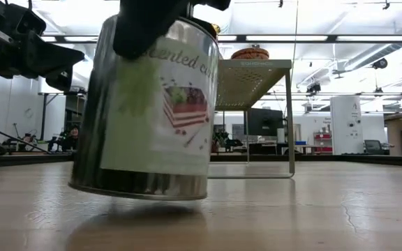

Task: Pick & Place candle stick holders
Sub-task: Put the green scented candle on the shelf aligned with the other brown scented candle

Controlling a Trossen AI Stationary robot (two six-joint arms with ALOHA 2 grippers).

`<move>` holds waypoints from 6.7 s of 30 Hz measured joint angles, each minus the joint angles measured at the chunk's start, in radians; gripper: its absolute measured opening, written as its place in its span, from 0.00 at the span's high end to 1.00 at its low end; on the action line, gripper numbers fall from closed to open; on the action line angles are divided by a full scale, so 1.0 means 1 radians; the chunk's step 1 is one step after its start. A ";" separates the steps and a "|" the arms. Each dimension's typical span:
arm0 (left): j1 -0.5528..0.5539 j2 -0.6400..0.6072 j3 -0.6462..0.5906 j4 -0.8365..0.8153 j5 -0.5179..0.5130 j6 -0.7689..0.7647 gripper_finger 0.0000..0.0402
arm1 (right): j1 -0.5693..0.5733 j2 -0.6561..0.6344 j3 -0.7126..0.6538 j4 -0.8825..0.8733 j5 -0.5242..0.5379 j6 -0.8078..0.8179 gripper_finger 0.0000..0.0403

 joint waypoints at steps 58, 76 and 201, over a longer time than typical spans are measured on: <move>0.000 0.000 0.000 0.000 0.000 0.000 0.98 | 0.003 0.004 -0.008 0.025 -0.027 -0.113 0.08; 0.000 0.000 0.000 0.000 0.001 0.000 0.98 | -0.014 -0.002 0.003 -0.015 -0.103 -0.190 0.03; 0.000 0.005 0.000 0.000 0.000 0.000 0.98 | -0.340 -2.232 -2.205 1.171 -0.050 -0.282 0.03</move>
